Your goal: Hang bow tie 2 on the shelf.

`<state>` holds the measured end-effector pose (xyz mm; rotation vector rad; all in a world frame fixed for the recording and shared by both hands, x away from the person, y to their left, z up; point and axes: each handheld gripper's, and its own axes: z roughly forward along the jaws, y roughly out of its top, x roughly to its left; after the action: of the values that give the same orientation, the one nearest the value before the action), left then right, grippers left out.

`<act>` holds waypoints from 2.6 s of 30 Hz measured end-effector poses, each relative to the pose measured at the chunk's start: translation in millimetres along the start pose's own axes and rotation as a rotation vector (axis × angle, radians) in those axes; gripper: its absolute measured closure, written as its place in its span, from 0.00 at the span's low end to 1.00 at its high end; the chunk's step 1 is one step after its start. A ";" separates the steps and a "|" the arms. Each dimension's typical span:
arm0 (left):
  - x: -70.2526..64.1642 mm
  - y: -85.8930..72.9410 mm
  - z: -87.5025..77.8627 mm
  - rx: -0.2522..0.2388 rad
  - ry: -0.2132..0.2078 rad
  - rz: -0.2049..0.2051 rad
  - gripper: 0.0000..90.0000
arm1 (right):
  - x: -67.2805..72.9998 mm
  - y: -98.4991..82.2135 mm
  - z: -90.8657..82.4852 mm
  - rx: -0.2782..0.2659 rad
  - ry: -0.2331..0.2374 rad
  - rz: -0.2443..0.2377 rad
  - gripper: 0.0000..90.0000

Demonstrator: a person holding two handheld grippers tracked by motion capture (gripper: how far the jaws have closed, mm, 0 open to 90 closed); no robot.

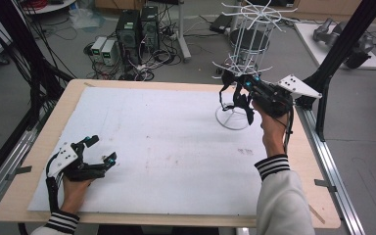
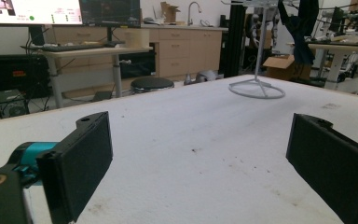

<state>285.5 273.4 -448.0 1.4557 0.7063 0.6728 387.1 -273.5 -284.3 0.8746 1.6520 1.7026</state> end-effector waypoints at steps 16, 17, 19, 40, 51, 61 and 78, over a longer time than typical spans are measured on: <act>2.3 -3.3 -0.5 -0.034 0.018 0.000 0.08 | -9.2 -3.6 6.6 0.014 -0.043 -0.006 0.91; 2.2 -3.8 -0.6 -0.039 0.016 -0.001 0.08 | -10.0 -3.9 7.2 0.016 -0.045 -0.011 0.91; 2.2 -4.5 -1.1 -0.048 0.016 -0.001 0.08 | -10.7 -4.3 8.5 0.023 -0.048 -0.008 0.91; 1.3 -5.8 -1.0 -0.034 0.013 -0.001 0.08 | -8.9 -2.2 5.5 0.063 -0.104 -0.024 0.36; 1.4 -6.2 -0.9 -0.032 0.014 -0.003 0.08 | 14.0 10.9 -12.9 0.051 -0.059 -0.075 0.13; 1.2 -6.3 -2.3 -0.030 0.034 0.007 0.08 | 38.7 -7.3 -45.5 0.045 -0.036 -0.117 0.13; 0.7 -6.8 -3.4 -0.040 0.043 -0.003 0.08 | 57.8 -111.4 -102.7 0.015 -0.142 -0.090 0.13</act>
<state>283.2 276.0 -454.8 1.4068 0.7242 0.7137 267.7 -284.4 -393.5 0.8936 1.5870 1.5337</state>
